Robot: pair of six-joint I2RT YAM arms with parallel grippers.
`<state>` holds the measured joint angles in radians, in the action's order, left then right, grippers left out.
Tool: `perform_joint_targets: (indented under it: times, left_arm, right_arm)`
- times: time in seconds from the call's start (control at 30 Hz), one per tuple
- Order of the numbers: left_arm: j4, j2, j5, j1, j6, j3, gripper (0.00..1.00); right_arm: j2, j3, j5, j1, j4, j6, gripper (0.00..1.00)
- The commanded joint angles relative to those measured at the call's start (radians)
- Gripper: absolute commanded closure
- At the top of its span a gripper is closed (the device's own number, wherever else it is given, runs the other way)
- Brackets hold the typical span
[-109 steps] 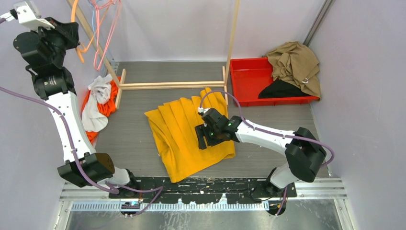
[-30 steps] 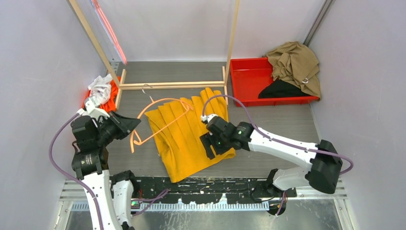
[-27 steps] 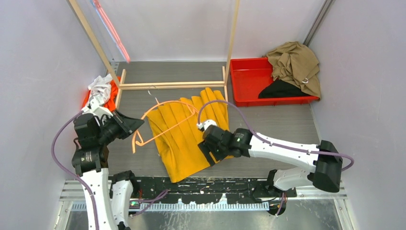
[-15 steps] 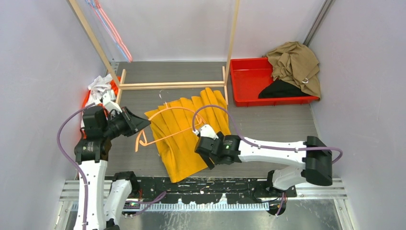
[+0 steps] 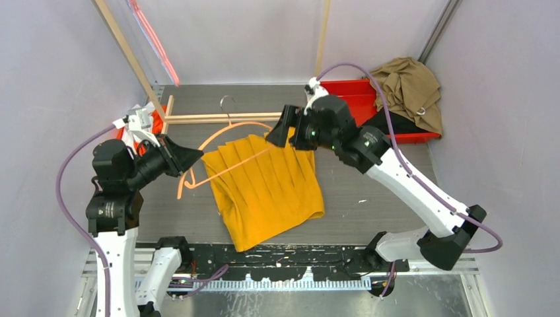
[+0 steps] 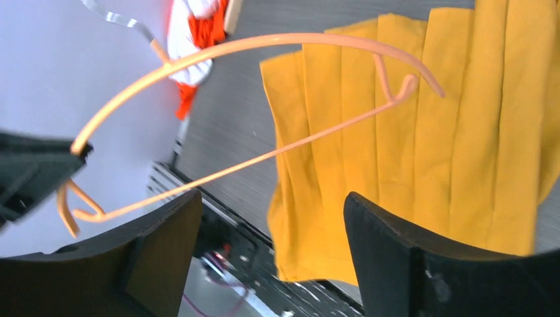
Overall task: Place the skirt on the hanger
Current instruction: Pick up the hanger from the clothesline.
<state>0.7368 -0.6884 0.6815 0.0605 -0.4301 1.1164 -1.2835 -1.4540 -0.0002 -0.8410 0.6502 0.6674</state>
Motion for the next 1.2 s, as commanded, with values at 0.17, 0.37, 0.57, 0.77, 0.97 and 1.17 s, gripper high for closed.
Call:
perform_joint_targets:
  times: [0.17, 0.37, 0.57, 0.77, 0.97, 1.17]
  left_arm:
    - [-0.217, -0.050, -0.158, -0.053, 0.191, 0.065, 1.00]
    - [-0.314, -0.106, -0.310, -0.195, 0.294, 0.046, 1.00]
    - [-0.336, -0.114, -0.460, -0.302, 0.358, 0.053, 1.00]
    - [-0.405, -0.168, -0.688, -0.496, 0.467, 0.035, 1.00]
    - [-0.511, -0.233, -1.093, -0.811, 0.676, 0.001, 1.00]
    - [-0.654, -0.261, -1.325, -1.028, 0.846, -0.036, 1.00]
  right_arm:
    - [-0.193, -0.266, -0.286, 0.085, -0.035, 0.239, 0.19]
    - [-0.215, -0.281, -0.293, 0.085, -0.078, 0.306, 0.20]
    - [-0.234, -0.297, -0.284, 0.084, -0.104, 0.344, 0.20]
    - [-0.288, -0.367, -0.259, 0.087, -0.080, 0.337, 0.20]
    - [-0.361, -0.441, -0.273, 0.120, -0.029, 0.320, 0.20]
    - [-0.407, -0.453, -0.292, 0.149, 0.018, 0.296, 0.20]
